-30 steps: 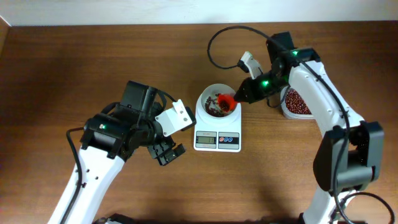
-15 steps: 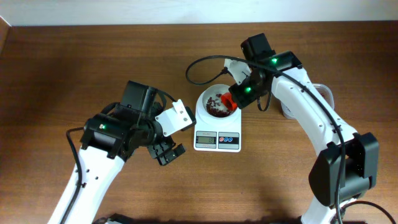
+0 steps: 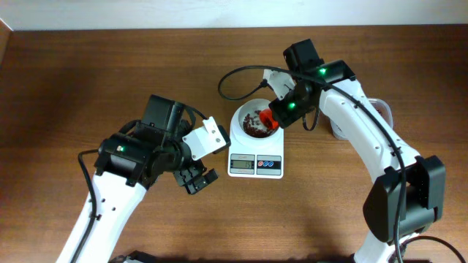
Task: Scoop and weigh 50g on scale
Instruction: 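Lower the scoop into the bowl and shake out remaining beans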
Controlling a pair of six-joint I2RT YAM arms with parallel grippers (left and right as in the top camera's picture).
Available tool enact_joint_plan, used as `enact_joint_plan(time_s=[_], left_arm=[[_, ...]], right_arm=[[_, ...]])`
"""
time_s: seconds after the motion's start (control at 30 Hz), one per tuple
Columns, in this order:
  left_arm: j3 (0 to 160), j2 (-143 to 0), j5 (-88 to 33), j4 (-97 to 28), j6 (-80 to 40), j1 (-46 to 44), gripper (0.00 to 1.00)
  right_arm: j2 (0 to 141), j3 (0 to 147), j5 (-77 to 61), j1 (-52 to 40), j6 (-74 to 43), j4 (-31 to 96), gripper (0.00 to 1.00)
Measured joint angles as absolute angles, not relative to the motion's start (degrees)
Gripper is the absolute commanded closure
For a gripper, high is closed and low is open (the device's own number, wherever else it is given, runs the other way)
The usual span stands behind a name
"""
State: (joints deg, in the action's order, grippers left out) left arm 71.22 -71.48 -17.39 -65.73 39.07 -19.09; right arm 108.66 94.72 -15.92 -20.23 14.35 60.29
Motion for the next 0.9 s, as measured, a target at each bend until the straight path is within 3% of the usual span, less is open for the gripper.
enact_joint_plan(time_s=[0.73, 0.9], left_arm=[[71.22, -71.48, -17.39, -65.73, 39.07, -19.09, 0.01], [71.22, -71.48, -17.39, -65.73, 39.05, -19.09, 0.01]], right_arm=[[104.81, 94.72, -14.79, -20.08, 13.41, 58.37, 0.96], [103.11, 94.74, -8.93, -23.59, 15.73, 58.37, 0.96]])
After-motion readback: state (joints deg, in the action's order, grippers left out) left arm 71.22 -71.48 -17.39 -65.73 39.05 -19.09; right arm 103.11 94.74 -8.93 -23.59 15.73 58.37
